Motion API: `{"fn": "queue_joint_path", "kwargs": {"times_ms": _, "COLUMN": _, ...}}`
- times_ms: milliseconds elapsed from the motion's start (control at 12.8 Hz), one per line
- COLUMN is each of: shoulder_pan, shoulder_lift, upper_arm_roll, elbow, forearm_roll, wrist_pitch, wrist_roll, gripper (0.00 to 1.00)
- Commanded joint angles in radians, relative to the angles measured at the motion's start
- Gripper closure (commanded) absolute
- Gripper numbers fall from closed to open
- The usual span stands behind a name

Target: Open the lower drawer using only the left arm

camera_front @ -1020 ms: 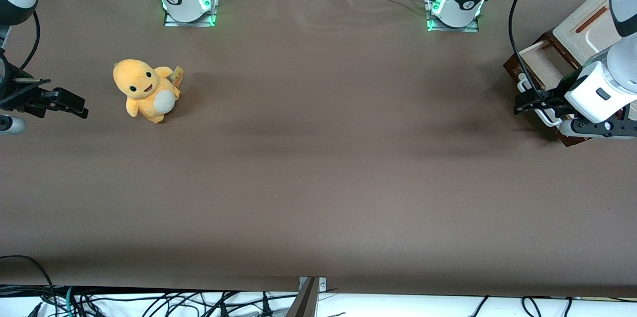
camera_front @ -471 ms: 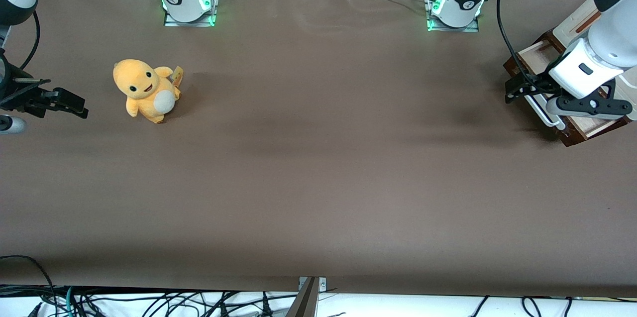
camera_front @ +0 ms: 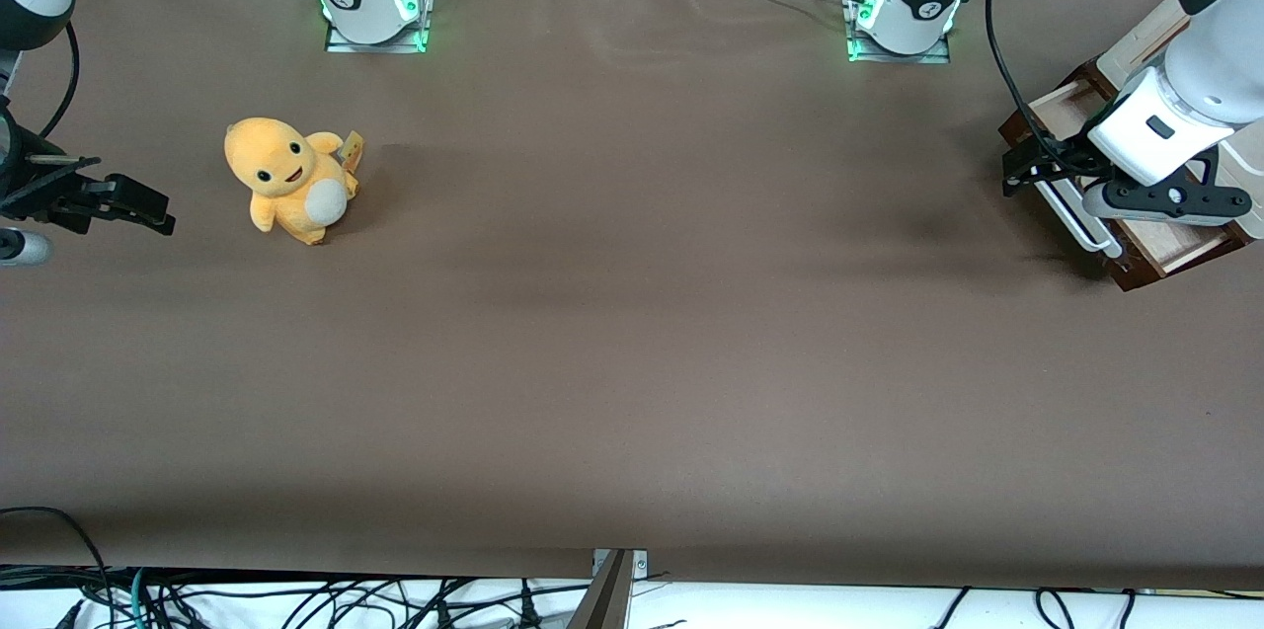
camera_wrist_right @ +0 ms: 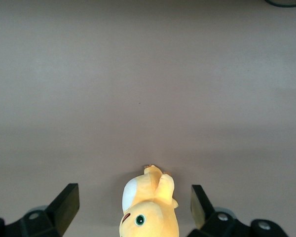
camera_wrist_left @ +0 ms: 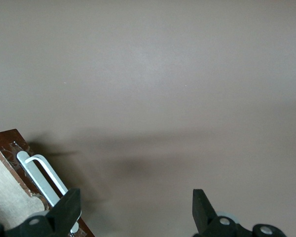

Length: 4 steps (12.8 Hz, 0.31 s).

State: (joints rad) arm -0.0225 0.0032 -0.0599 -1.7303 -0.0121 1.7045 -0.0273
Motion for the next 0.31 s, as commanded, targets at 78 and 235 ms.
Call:
{"fn": "queue_joint_path", "kwargs": {"times_ms": 78, "shoulder_pan": -0.017, "shoulder_lift": -0.028, "upper_arm_roll": 0.012, "elbow": -0.026, "forearm_roll": 0.012, "wrist_pitch": 0.012, "wrist_roll": 0.004, "gripper": 0.0}}
{"fn": "queue_joint_path", "kwargs": {"times_ms": 235, "shoulder_pan": -0.019, "shoulder_lift": -0.028, "upper_arm_roll": 0.012, "elbow": -0.025, "forearm_roll": 0.012, "wrist_pitch": 0.009, "wrist_roll": 0.016, "gripper": 0.0}}
